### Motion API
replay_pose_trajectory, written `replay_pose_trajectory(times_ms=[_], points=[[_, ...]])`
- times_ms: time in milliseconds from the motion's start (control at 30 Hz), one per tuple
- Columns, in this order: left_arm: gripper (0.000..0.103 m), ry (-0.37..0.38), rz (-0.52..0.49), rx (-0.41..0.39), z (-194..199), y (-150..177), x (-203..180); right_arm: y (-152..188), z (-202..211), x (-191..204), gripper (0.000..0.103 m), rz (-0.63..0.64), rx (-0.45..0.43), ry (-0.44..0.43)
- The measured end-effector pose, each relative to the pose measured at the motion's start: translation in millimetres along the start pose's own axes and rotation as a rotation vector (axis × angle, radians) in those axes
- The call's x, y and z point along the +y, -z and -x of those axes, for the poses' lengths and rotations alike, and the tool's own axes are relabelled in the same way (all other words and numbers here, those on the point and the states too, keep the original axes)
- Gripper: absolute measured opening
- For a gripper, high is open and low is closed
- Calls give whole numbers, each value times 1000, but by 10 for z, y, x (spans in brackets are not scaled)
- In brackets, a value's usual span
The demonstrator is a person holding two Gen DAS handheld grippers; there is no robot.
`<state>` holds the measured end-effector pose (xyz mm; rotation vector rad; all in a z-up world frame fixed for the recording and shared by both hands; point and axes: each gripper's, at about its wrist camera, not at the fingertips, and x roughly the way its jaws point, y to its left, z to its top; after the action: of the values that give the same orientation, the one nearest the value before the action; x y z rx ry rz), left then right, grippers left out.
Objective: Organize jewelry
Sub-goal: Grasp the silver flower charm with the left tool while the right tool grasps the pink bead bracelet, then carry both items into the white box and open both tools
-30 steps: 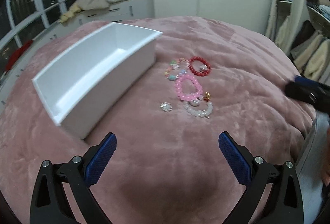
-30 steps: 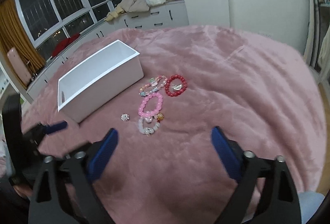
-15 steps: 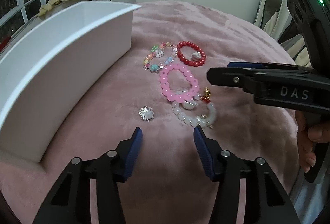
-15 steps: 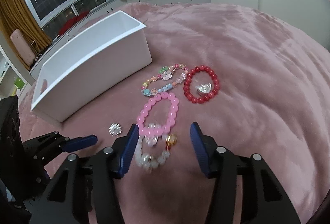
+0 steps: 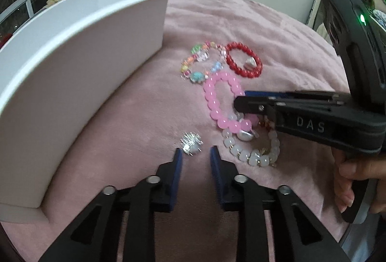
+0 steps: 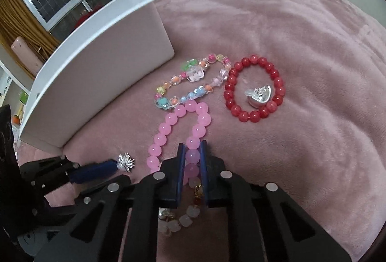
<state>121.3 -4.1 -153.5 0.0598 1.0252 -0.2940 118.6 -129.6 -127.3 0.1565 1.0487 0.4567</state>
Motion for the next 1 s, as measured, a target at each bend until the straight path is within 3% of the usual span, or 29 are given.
replay_pose_trajectory(times_ms=[33, 67, 133, 200, 267, 300, 700, 1000], points=[[59, -13, 1, -12, 17, -12, -2, 3, 15, 0, 13, 0, -2, 1], [67, -35, 3, -31, 37, -20, -4, 5, 19, -5, 12, -1, -6, -4], [67, -63, -2, -29, 9, -60, -25, 4, 58, -15, 12, -8, -20, -17], [55, -72, -5, -4, -91, -108, -61, -4, 75, -34, 12, -20, -26, -25], [30, -96, -9, 22, -177, -145, -81, 2, 100, -63, 12, -37, -23, -40], [26, -102, 0, 28, -202, -161, -78, 2, 115, -64, 12, -38, -25, -44], [24, -121, 45, 44, 9, -251, -96, -10, 516, 55, 12, -33, -103, -179], [24, -108, 73, -32, 402, -398, -58, -72, 887, 238, 12, 15, -147, -245]])
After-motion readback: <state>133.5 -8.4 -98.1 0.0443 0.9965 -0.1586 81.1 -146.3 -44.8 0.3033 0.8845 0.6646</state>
